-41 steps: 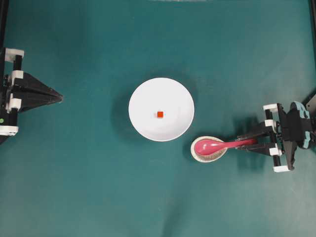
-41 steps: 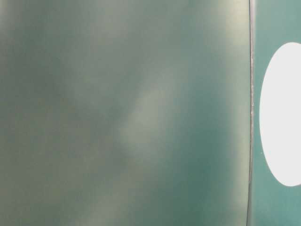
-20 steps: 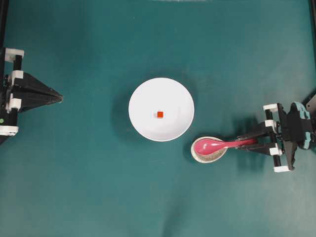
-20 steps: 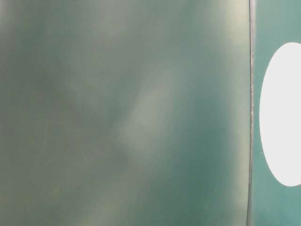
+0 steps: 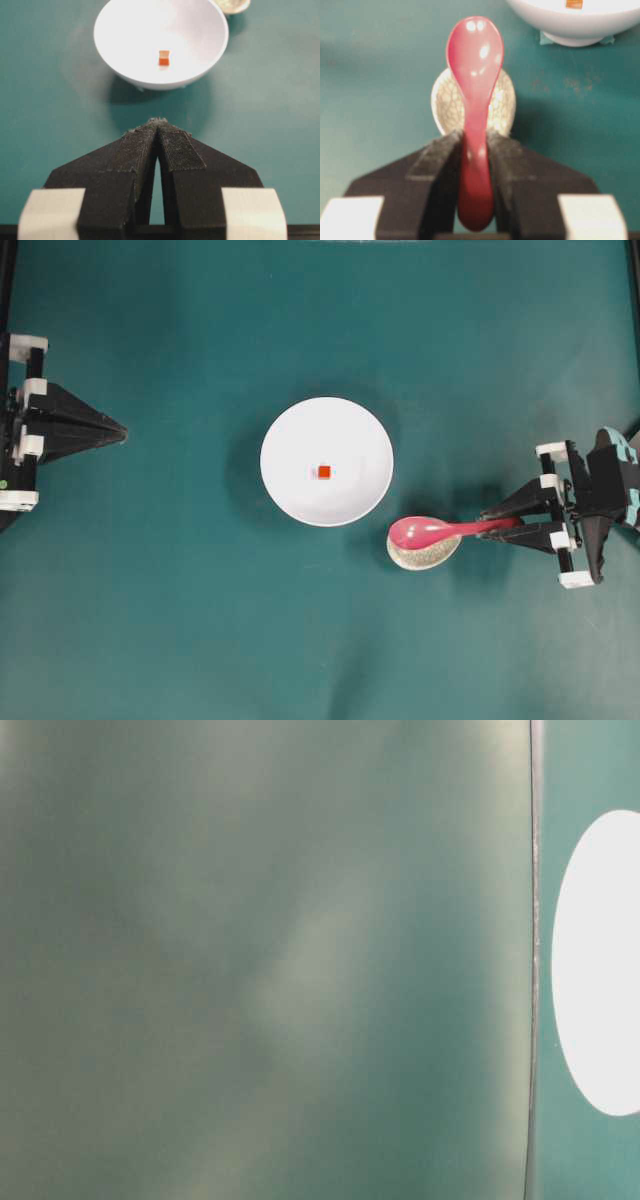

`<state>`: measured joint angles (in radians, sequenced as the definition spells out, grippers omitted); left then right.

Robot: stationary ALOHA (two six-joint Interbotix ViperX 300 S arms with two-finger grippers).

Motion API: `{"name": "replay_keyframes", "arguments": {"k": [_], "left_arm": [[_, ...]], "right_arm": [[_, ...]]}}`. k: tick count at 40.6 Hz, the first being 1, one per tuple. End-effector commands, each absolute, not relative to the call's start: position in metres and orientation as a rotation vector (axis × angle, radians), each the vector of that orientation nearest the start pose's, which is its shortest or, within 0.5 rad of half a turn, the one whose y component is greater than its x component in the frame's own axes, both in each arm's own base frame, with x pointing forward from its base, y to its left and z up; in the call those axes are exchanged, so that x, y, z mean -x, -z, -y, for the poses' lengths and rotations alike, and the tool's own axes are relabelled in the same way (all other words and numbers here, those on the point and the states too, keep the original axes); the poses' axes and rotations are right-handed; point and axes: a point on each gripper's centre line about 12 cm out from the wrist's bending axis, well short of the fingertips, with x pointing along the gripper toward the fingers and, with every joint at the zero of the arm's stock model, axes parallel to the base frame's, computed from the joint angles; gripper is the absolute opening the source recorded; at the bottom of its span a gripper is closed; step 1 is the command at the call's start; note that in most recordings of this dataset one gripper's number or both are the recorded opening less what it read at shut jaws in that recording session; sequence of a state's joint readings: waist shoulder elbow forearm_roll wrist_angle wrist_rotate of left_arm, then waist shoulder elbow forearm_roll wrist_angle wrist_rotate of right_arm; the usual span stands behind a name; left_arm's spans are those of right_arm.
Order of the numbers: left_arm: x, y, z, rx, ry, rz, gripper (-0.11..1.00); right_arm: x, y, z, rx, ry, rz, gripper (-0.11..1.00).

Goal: Grip the spoon and scoop the red block from the bowl with right arm.
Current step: 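Lift the spoon out of the rest and swing it over the bowl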

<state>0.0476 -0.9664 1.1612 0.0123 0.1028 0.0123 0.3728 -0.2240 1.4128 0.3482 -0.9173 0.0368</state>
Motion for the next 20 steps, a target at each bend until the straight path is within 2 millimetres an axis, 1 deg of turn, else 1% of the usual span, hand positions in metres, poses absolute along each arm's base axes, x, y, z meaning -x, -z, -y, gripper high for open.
{"name": "replay_keyframes", "arguments": {"k": [1, 9, 20], "left_arm": [[-0.197, -0.263, -0.010, -0.021, -0.048, -0.275, 0.00], [-0.198, -0.263, -0.010, -0.021, -0.048, -0.272, 0.00], [-0.198, -0.264, -0.010, -0.021, -0.050, -0.269, 0.00]], "right_arm": [[-0.216, -0.136, -0.048, -0.181, -0.064, -0.272, 0.24], [-0.220, -0.158, -0.046, -0.210, -0.067, -0.270, 0.24], [-0.228, -0.192, -0.033, -0.266, -0.033, -0.272, 0.24]]}}
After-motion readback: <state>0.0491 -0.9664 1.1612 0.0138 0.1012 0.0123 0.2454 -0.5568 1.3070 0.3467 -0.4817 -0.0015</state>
